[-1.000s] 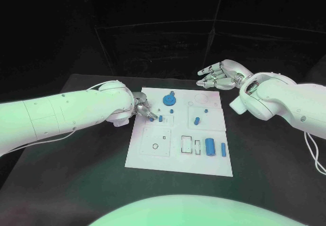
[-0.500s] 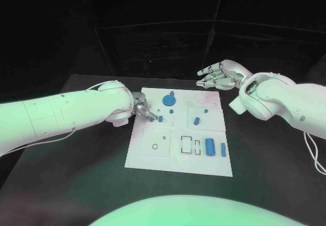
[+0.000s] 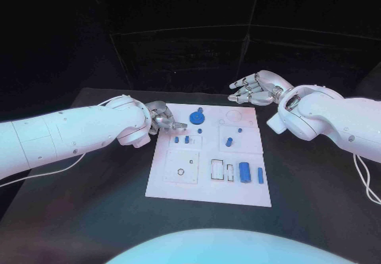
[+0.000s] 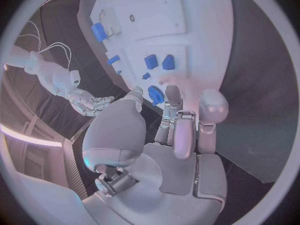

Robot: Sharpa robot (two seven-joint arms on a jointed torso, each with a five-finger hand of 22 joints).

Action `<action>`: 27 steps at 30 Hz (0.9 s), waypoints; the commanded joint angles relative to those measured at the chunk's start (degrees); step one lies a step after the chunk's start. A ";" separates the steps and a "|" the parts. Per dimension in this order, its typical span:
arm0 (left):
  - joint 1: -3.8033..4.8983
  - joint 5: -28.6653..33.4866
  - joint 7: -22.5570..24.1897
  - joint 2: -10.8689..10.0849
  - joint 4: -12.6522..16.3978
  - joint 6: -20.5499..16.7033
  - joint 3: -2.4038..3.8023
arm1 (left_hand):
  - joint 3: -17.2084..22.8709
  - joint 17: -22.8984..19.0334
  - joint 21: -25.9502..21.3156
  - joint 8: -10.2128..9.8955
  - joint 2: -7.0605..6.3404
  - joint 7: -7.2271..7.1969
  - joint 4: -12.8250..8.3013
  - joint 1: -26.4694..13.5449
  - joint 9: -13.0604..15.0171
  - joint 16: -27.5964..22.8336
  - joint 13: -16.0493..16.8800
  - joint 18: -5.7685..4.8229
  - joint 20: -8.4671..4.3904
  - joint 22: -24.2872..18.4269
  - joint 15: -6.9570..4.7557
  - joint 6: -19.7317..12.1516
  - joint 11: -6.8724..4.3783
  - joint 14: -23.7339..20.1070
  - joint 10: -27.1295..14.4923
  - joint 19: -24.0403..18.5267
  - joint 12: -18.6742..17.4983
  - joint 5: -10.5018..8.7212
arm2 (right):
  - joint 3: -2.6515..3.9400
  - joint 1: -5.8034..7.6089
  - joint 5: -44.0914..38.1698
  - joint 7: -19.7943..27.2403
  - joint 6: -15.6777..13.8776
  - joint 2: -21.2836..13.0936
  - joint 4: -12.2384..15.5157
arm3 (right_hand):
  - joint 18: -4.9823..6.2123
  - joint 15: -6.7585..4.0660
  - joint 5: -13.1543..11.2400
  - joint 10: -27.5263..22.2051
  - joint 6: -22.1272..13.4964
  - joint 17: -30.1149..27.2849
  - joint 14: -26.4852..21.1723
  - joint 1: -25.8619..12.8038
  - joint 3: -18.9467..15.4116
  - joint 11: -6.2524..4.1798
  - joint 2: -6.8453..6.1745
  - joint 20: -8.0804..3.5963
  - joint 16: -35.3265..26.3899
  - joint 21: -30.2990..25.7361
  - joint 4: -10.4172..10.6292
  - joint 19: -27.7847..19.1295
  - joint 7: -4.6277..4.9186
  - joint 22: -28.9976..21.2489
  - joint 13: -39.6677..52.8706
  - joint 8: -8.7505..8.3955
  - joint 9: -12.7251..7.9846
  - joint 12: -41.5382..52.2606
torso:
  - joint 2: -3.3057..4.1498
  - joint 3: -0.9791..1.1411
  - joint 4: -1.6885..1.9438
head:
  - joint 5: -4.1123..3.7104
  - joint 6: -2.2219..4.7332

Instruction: Assemble the parts on the task board

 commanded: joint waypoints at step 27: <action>0.51 -22.36 28.94 11.35 -11.22 2.36 -0.19 | 5.98 -42.17 -34.48 -16.24 -0.40 3.51 -11.02 25.32 -15.49 -35.68 -29.35 3.80 4.44 -26.81 4.37 2.28 4.89 -19.34 -12.73 -11.79 -22.03 0.18 | 0.03 0.13 0.11 1.70 1.07 1.65 -1.35 | 0.05 -0.32 -1.14 1.38 8.00 -0.03 -1.27 0.71 0.91 -0.67 0.43 0.06 -0.09 -1.35 -2.70 0.62 4.19 -0.99 -0.03 1.68 0.69 -1.05 | 0.20 0.00 -0.41 | -1.18 1.47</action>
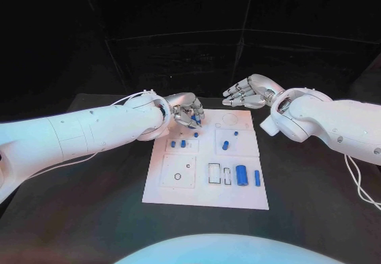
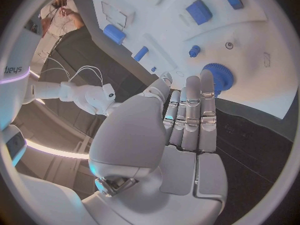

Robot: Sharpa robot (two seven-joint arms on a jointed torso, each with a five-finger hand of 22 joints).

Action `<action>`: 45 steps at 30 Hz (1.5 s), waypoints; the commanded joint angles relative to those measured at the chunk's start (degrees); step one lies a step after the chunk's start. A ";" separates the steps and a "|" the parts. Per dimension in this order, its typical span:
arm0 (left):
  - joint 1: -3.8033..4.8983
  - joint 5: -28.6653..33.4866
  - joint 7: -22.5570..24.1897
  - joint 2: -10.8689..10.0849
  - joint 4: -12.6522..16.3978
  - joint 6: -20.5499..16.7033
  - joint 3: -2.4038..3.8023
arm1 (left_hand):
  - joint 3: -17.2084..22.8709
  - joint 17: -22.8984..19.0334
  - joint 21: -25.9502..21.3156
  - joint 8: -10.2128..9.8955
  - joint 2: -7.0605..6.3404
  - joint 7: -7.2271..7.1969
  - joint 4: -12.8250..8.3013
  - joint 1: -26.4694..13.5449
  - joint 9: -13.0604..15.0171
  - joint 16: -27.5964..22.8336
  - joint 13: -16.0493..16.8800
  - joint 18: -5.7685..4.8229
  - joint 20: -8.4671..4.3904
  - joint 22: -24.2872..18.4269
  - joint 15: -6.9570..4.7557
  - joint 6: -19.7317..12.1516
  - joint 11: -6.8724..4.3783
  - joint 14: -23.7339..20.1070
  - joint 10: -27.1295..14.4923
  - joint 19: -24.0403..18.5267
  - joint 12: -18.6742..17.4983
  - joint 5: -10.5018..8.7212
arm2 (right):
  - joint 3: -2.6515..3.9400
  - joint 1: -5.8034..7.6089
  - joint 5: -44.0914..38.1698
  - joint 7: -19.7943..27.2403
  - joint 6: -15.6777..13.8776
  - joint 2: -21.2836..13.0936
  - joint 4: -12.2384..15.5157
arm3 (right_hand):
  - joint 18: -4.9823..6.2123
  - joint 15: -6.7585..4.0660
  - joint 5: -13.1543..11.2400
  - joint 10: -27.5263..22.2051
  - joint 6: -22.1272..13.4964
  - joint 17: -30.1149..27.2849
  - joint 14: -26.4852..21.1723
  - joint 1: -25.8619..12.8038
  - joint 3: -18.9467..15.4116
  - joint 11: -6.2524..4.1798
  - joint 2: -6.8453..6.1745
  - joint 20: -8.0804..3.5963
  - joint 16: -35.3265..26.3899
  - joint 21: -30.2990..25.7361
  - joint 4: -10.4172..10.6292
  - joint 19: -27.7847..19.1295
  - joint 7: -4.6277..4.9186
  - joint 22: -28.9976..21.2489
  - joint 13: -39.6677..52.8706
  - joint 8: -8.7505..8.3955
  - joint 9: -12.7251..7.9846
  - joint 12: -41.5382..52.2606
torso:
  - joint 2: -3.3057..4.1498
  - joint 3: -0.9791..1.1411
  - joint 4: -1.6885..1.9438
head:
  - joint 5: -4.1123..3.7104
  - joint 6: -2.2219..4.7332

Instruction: Assemble the parts on the task board

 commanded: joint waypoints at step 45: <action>-2.48 -17.81 -1.10 6.28 -8.25 7.08 -0.20 | 4.29 30.07 27.38 -6.83 -0.58 -1.50 -1.16 -0.66 -2.95 31.97 -10.05 -2.22 -1.97 22.56 -1.83 10.83 -1.85 18.32 11.10 13.56 -6.99 0.04 | 0.03 0.13 -0.09 0.41 0.60 0.80 0.02 | 0.01 -0.23 0.03 0.29 0.23 -0.01 -0.28 0.90 0.27 0.26 0.05 -0.12 -0.06 -0.67 -1.54 0.68 3.32 -0.36 -0.04 -0.18 -0.17 -0.57 | -0.02 -0.02 0.08 | -0.31 -0.18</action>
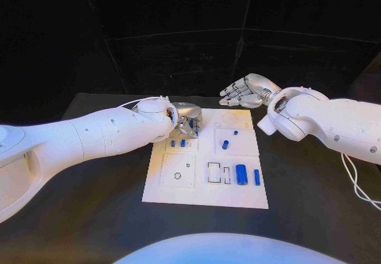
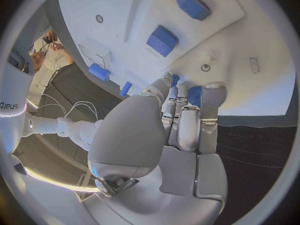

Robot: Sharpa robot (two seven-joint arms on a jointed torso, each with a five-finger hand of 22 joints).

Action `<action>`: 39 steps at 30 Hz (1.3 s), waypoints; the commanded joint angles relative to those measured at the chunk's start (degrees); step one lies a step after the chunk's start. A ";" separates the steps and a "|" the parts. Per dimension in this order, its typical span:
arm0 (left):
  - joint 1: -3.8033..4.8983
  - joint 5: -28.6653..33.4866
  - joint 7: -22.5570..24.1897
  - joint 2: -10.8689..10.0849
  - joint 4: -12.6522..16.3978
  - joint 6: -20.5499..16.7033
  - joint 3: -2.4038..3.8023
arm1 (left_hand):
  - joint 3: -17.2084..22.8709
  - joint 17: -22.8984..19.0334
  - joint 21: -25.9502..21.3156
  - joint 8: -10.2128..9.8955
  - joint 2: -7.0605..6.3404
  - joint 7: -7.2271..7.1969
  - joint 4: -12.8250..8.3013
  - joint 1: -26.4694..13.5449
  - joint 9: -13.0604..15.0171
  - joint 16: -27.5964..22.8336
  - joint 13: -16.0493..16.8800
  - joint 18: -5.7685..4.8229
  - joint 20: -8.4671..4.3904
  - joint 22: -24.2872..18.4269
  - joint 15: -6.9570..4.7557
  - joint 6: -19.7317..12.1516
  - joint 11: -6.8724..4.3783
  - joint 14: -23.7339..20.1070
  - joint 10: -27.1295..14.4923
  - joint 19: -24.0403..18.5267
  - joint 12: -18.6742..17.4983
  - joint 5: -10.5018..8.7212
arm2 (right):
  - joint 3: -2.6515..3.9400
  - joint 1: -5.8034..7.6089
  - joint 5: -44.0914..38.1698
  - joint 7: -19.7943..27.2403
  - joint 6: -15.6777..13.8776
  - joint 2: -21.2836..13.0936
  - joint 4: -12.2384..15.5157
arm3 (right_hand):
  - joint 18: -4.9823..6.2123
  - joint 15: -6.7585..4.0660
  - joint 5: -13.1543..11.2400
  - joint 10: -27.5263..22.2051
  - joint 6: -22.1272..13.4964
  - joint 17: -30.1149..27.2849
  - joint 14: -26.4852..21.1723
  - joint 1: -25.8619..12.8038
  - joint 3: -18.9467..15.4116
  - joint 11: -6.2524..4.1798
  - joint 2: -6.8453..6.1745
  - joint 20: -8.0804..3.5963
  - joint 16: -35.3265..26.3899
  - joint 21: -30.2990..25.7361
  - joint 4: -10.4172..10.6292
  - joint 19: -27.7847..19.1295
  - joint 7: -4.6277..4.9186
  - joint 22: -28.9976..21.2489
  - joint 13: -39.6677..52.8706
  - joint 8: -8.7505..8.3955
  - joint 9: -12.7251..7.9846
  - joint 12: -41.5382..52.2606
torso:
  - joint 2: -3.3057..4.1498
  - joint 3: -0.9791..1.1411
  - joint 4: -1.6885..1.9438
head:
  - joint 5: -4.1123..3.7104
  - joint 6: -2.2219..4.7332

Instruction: Assemble the parts on the task board

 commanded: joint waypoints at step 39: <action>-0.07 5.26 0.25 -4.59 4.98 -6.73 1.85 | 11.57 1.82 8.22 -2.28 -1.19 -0.57 -2.23 -1.05 0.43 1.59 -0.07 -1.59 -0.92 7.66 -1.04 4.85 -1.04 2.56 7.86 3.17 -6.20 -0.01 | 0.03 0.13 -0.09 0.61 0.38 -0.12 0.00 | 0.01 -0.23 -0.03 0.35 0.50 -0.01 -0.25 0.56 0.09 0.25 -0.02 0.08 -0.05 -0.32 -0.48 0.54 3.32 -0.13 -0.04 -0.21 -0.10 -0.41 | -0.10 -0.01 0.23 | -0.15 0.38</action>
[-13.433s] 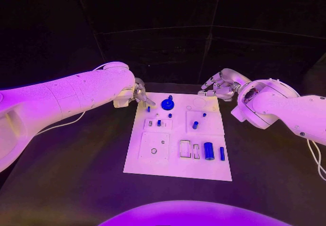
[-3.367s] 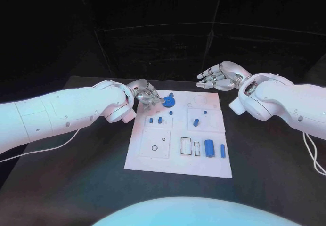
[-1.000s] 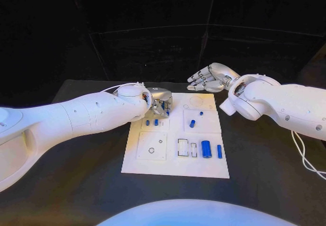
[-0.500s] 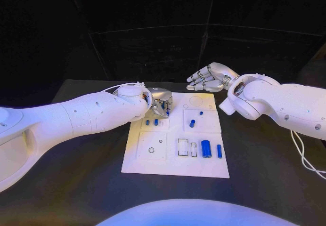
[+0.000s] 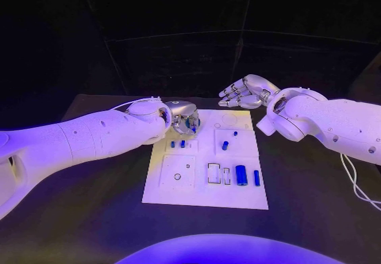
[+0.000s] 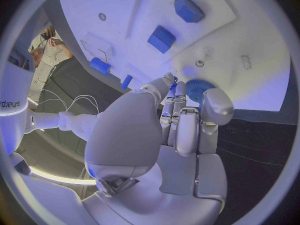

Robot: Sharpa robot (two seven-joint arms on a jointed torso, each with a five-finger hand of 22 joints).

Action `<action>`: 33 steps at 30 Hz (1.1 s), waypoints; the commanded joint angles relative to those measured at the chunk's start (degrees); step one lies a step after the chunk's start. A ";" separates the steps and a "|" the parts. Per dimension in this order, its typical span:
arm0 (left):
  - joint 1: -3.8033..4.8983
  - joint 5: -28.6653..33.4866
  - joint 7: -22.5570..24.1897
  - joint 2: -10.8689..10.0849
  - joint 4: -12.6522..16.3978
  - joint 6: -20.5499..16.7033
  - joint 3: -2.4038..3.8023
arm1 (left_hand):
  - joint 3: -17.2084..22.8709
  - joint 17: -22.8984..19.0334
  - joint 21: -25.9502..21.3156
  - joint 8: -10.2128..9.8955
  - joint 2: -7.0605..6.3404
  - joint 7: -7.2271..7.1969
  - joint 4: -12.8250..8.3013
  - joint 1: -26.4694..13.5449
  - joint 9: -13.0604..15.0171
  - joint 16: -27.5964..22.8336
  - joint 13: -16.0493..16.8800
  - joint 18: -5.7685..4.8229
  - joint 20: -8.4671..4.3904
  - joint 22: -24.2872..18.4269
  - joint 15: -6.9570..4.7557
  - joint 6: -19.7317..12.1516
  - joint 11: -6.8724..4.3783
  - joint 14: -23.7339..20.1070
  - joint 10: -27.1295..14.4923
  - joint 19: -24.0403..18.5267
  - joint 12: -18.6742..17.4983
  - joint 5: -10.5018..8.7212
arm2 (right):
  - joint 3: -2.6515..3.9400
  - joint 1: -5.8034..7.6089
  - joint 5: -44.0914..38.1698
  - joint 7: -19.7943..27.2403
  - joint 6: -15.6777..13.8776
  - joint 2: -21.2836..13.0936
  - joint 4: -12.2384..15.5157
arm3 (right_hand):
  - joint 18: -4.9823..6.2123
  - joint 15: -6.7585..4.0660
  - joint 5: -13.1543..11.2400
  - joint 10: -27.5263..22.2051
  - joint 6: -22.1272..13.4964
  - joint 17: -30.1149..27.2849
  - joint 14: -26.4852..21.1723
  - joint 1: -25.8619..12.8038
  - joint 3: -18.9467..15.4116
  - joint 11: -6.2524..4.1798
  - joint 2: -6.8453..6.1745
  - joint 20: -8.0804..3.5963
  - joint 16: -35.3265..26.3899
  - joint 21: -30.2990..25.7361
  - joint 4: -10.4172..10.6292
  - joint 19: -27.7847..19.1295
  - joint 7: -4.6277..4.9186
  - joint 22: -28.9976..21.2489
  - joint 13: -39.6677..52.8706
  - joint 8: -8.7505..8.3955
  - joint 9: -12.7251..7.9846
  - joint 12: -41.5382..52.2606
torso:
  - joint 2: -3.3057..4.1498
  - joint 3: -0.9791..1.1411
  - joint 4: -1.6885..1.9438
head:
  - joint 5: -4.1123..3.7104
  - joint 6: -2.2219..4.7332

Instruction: Assemble the parts on the task board

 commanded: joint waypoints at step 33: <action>-0.05 6.28 -3.55 -7.71 3.71 4.30 1.50 | 0.93 -0.91 0.06 -0.90 -1.28 -0.17 0.12 -2.43 0.03 -0.04 0.15 -0.71 0.06 0.34 -0.07 0.94 -0.13 0.19 1.48 0.25 -1.68 -0.09 | 0.03 0.12 -0.07 0.45 0.34 -0.30 -0.04 | 0.01 -0.23 -0.05 0.18 0.49 -0.01 -0.23 0.48 -0.07 0.06 0.03 -0.14 -0.04 -0.34 -0.36 0.34 3.34 -0.07 -0.03 -0.22 -0.06 -0.18 | 0.07 0.05 -0.17 | 0.65 -0.22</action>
